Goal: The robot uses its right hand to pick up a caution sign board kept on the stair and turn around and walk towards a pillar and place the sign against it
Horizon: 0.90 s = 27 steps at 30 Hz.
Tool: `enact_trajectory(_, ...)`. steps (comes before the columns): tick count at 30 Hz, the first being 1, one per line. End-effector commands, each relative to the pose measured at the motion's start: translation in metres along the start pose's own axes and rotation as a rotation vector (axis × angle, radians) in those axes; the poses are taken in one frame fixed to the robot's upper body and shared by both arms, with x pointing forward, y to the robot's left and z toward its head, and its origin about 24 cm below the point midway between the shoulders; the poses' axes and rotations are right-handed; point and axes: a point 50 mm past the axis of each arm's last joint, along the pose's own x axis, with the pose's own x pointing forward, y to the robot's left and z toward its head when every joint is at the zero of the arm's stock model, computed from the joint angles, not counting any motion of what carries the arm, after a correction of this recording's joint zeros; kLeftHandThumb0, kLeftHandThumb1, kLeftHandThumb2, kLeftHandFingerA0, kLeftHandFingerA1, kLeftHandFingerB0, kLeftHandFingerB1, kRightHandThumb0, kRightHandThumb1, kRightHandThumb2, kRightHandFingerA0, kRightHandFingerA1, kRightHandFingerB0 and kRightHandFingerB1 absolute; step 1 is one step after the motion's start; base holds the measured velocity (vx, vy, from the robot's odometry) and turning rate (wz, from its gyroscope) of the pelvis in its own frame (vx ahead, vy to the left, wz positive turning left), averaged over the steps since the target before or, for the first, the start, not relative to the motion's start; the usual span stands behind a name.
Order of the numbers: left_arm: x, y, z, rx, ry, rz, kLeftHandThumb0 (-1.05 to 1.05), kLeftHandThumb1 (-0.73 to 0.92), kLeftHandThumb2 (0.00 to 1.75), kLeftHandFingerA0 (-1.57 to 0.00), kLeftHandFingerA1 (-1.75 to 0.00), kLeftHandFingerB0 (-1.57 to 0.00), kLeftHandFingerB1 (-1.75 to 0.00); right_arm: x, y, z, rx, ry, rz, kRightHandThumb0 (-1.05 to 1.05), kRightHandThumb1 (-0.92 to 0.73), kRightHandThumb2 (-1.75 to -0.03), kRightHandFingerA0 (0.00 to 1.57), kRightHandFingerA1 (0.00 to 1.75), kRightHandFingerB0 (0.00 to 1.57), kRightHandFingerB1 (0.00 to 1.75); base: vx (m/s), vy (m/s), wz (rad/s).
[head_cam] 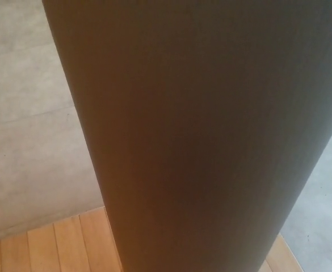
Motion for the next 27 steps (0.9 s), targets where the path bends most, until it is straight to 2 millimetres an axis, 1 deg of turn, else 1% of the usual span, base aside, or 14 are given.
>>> enact_trajectory(1,0.001,0.005,0.007,0.014,-0.07,-0.001,0.0,0.52,1.18,-1.42,-1.26,-1.29,-1.19,-0.001,-0.014,-0.004,0.111,-0.005,-0.156,-0.42,-0.66,-0.6,0.63,0.59,0.42,0.43,0.0,0.0,0.0)
enact_trajectory(2,0.001,0.005,0.006,0.013,-0.061,-0.002,-0.02,0.52,1.16,-1.41,-1.25,-1.25,-1.16,0.0,-0.016,-0.004,0.109,-0.001,-0.155,-0.42,-0.66,-0.59,0.65,0.59,0.43,0.44,0.0,0.0,0.0)
enact_trajectory(7,0.0,0.003,0.001,0.027,-0.012,-0.024,-0.01,0.5,1.14,-1.39,-1.23,-1.23,-1.13,0.002,-0.019,-0.009,0.111,0.003,-0.135,-0.43,-0.64,-0.59,0.66,0.59,0.44,0.46,0.0,0.0,0.0)
enact_trajectory(8,0.0,0.003,-0.001,0.033,0.006,-0.03,0.03,0.46,1.08,-1.45,-1.1,-1.25,-1.04,0.002,-0.018,-0.011,0.107,0.013,-0.127,-0.42,-0.63,-0.59,0.66,0.58,0.44,0.46,0.0,0.0,0.0)
enact_trajectory(10,0.0,0.003,-0.002,0.031,0.011,-0.038,0.01,0.47,1.06,-1.47,-1.07,-1.26,-1.03,0.001,-0.016,-0.013,0.094,0.018,-0.127,-0.42,-0.63,-0.59,0.66,0.58,0.45,0.46,0.0,0.0,0.0)
enact_trajectory(11,0.0,0.002,-0.002,0.03,0.011,-0.038,0.01,0.47,1.06,-1.47,-1.07,-1.26,-1.03,0.001,-0.016,-0.013,0.093,0.018,-0.127,-0.42,-0.63,-0.59,0.66,0.58,0.45,0.46,0.0,0.0,0.0)
enact_trajectory(12,0.0,0.002,-0.001,0.027,0.0,-0.037,0.01,0.44,1.11,-1.4,-1.24,-1.23,-1.13,0.0,-0.014,-0.014,0.113,0.026,-0.124,-0.42,-0.62,-0.59,0.66,0.57,0.45,0.43,0.0,0.0,0.0)
enact_trajectory(17,0.0,0.002,0.001,0.022,-0.016,-0.034,0.01,0.44,1.11,-1.4,-1.24,-1.23,-1.13,0.001,-0.011,-0.015,0.144,0.036,-0.117,-0.42,-0.62,-0.59,0.66,0.57,0.45,0.43,0.0,0.0,0.0)
enact_trajectory(18,-0.002,0.001,0.001,0.029,-0.034,-0.037,-0.02,0.48,1.16,-1.42,-1.25,-1.27,-1.16,0.002,-0.003,-0.024,0.242,0.103,-0.128,-0.39,-0.62,-0.59,0.66,0.59,0.48,0.45,0.0,0.0,0.0)
enact_trajectory(20,-0.003,0.001,0.0,0.033,-0.017,-0.042,-0.02,0.48,1.14,-1.4,-1.24,-1.25,-1.14,0.002,-0.001,-0.028,0.262,0.124,-0.128,-0.39,-0.62,-0.59,0.65,0.59,0.47,0.44,0.0,0.0,0.0)
enact_trajectory(21,-0.001,0.001,-0.002,0.04,0.011,-0.04,0.01,0.46,1.12,-1.44,-1.14,-1.25,-1.07,0.003,-0.001,-0.03,0.258,0.135,-0.133,-0.38,-0.62,-0.59,0.66,0.59,0.47,0.43,0.0,0.0,0.0)
enact_trajectory(24,-0.001,0.001,-0.003,0.041,0.015,-0.04,0.01,0.46,1.12,-1.44,-1.14,-1.25,-1.07,0.003,0.0,-0.031,0.259,0.136,-0.134,-0.38,-0.62,-0.59,0.66,0.59,0.47,0.43,0.0,0.0,0.0)
enact_trajectory(25,0.003,0.003,-0.001,0.052,0.02,-0.043,0.02,0.44,1.13,-1.47,-1.07,-1.25,-1.02,0.009,0.004,-0.044,0.297,0.175,-0.153,-0.45,-0.51,-0.86,0.54,0.63,0.35,0.54,0.0,0.0,0.0)
enact_trajectory(27,0.003,0.003,0.0,0.078,0.014,-0.062,0.04,0.37,1.21,-1.43,-1.1,-1.25,-1.04,0.01,0.004,-0.054,0.313,0.209,-0.185,-0.45,-0.49,-0.84,0.52,0.61,0.35,0.53,0.0,0.0,0.0)
